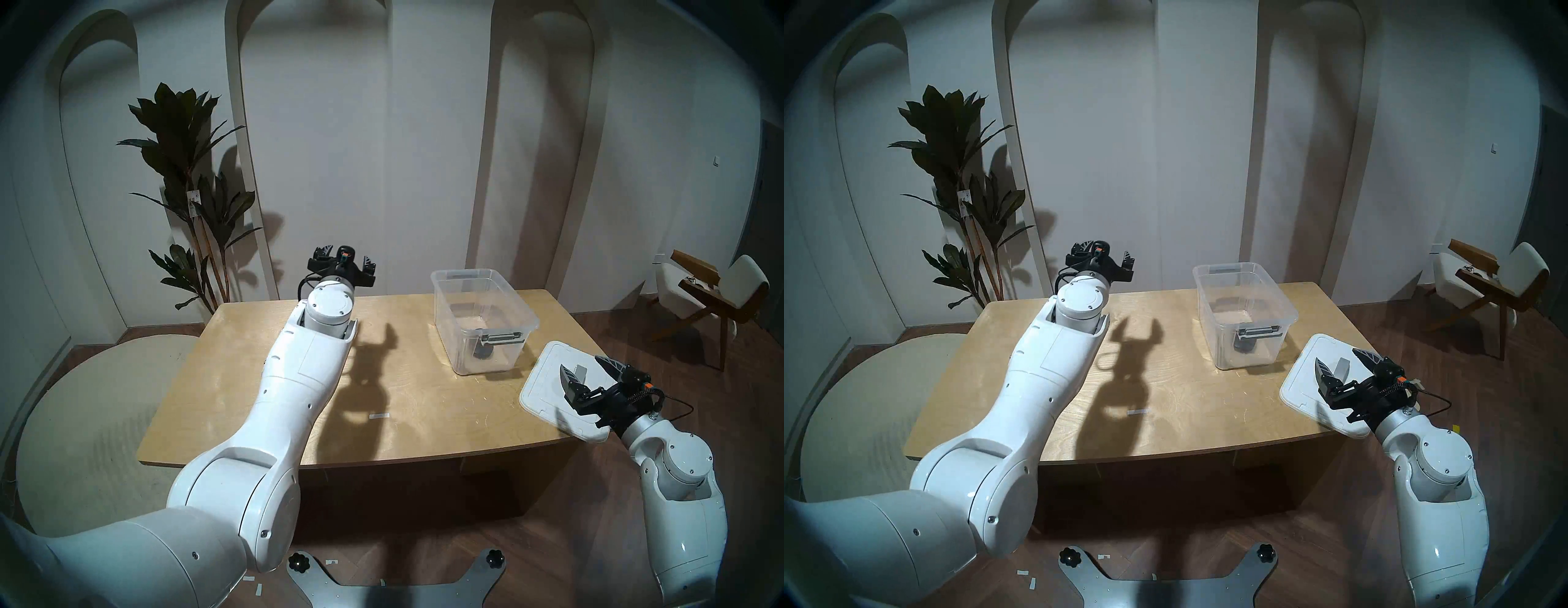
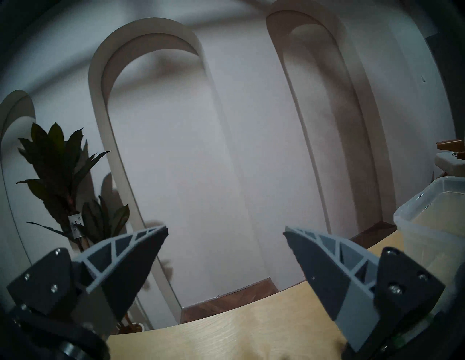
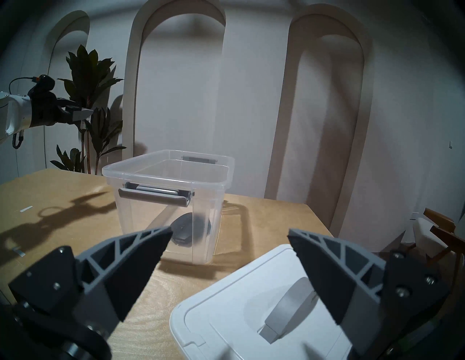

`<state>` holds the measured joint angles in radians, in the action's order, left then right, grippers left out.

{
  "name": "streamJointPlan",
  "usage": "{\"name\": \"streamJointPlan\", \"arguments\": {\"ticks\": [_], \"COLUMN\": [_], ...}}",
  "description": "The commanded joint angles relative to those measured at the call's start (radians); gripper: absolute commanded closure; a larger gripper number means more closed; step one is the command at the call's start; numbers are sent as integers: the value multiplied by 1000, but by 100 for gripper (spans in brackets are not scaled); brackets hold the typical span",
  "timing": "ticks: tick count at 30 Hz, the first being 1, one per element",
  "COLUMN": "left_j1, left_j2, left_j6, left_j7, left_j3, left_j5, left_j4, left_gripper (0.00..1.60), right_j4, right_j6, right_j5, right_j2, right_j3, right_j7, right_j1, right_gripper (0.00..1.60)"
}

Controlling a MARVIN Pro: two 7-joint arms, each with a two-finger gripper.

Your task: Open a storage container and put mouse inside

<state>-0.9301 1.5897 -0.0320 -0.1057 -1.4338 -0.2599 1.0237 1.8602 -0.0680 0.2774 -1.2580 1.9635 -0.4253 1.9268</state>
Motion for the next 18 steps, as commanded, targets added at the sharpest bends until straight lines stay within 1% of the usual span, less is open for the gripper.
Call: {"name": "streamJointPlan", "arguments": {"ticks": [1, 6, 7, 9, 10, 11, 18], "left_j1": [-86, -159, -176, -194, -212, -218, -263], "left_j2": [-40, -58, -60, -62, -63, -61, -72], "left_j6": [42, 68, 73, 84, 90, 95, 143], "left_j7": [-32, -52, -55, -57, -58, -55, -45], "left_j3": [-19, -36, -38, -41, -43, -47, -61], "left_j5": [-10, -15, -16, -15, -14, -7, 11], "left_j4": [113, 174, 201, 211, 240, 236, 330], "left_gripper": [0, 0, 0, 0, 0, 0, 0], "right_j4": [15, 15, 15, 15, 15, 15, 14], "right_j6": [5, 5, 6, 6, 6, 6, 6], "right_j5": [1, 2, 2, 2, 2, 2, 3], "right_j2": [2, 3, 3, 3, 3, 3, 3], "right_j3": [-1, -2, -2, -2, -2, -2, -2], "right_j7": [-2, -2, -2, -2, -2, -2, -2], "right_j1": [-8, -9, -10, -10, -10, -10, -11], "right_gripper": [0, 0, 0, 0, 0, 0, 0]}}
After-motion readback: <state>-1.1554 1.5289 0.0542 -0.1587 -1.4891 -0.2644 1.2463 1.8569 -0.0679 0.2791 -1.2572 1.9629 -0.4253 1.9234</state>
